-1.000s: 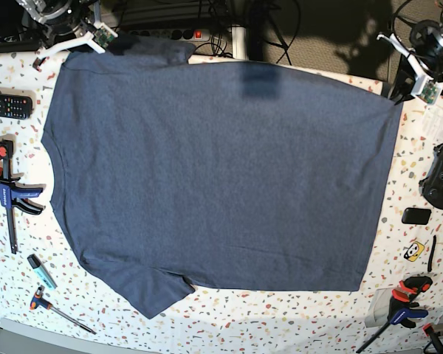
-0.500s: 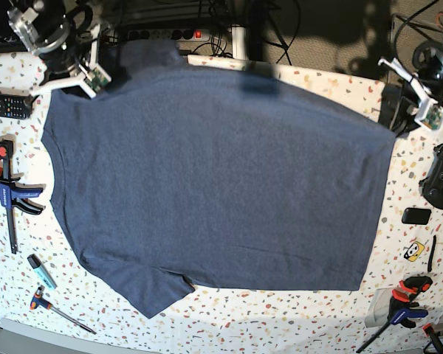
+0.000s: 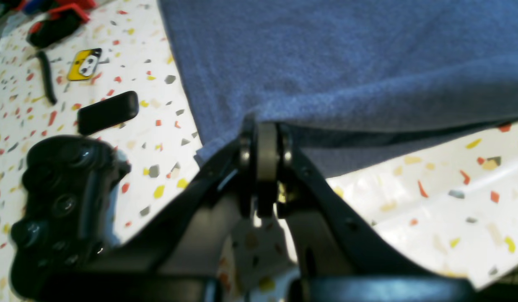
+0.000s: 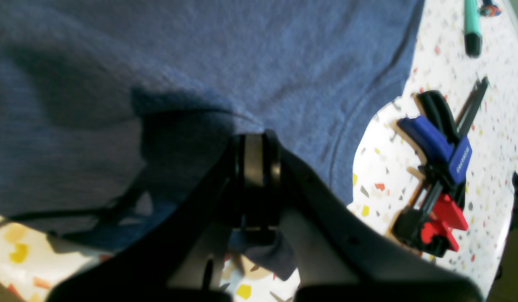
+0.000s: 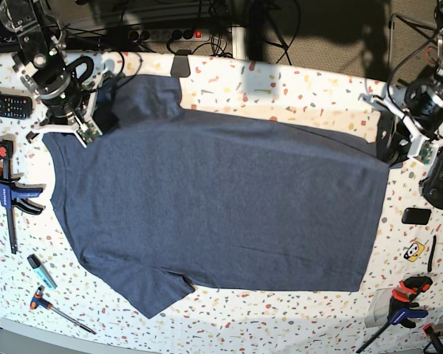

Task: Fold the T-shirt properly
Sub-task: 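Pull the shoulder edges back to straighten the shirt, then regrasp the collar-side edge with both grippers and tug it taut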

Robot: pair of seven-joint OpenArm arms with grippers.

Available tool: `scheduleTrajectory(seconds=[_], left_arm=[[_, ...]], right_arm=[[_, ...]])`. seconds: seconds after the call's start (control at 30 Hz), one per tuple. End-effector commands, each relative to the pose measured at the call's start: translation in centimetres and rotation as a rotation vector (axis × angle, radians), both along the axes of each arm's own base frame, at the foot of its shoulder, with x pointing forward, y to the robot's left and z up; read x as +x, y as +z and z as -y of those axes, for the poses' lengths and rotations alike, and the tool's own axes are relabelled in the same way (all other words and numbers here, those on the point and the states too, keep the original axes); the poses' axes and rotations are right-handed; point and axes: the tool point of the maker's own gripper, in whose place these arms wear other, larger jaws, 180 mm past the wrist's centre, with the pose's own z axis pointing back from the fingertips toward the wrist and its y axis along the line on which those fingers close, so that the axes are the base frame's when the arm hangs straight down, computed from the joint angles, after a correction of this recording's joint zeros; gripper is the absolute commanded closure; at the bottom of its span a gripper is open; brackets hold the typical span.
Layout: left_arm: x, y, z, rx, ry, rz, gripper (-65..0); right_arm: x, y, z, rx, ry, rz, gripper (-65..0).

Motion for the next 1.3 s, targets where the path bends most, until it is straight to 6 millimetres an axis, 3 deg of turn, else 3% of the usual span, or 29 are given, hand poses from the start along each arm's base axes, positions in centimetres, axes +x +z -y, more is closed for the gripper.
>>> scheduleTrajectory(seconds=[0.0, 0.23, 0.7, 0.97, 1.23, 1.27], left_arm=[[0.9, 1.0, -0.1, 0.007, -0.006, 0.042, 0.0], [2.9, -0.5, -0.1, 0.038, -0.013, 0.021, 0.0], [4.1, -1.6, -1.6, 0.034, 0.03, -0.001, 0.0], [5.6, -0.2, -1.6, 0.034, 0.031, 0.04, 0.0], [5.4, -0.8, -1.9, 0.053, 0.039, 0.003, 0.0], [5.3, -1.0, -2.0, 0.058, 0.041, -0.008, -4.4]], right_arm=[[1.2, 1.2, 0.4, -0.018, 0.008, 0.049, 0.0], [3.0, 0.5, 2.3, -0.018, -0.041, 0.048, 0.0], [7.7, -0.6, 1.5, 0.062, -0.053, 0.043, 0.0], [8.0, -0.8, 1.2, 0.072, -0.051, 0.04, 0.0], [8.1, -0.8, 1.3, 0.07, -0.053, 0.04, 0.0], [8.1, -0.7, 1.3, 0.071, -0.054, 0.041, 0.0]])
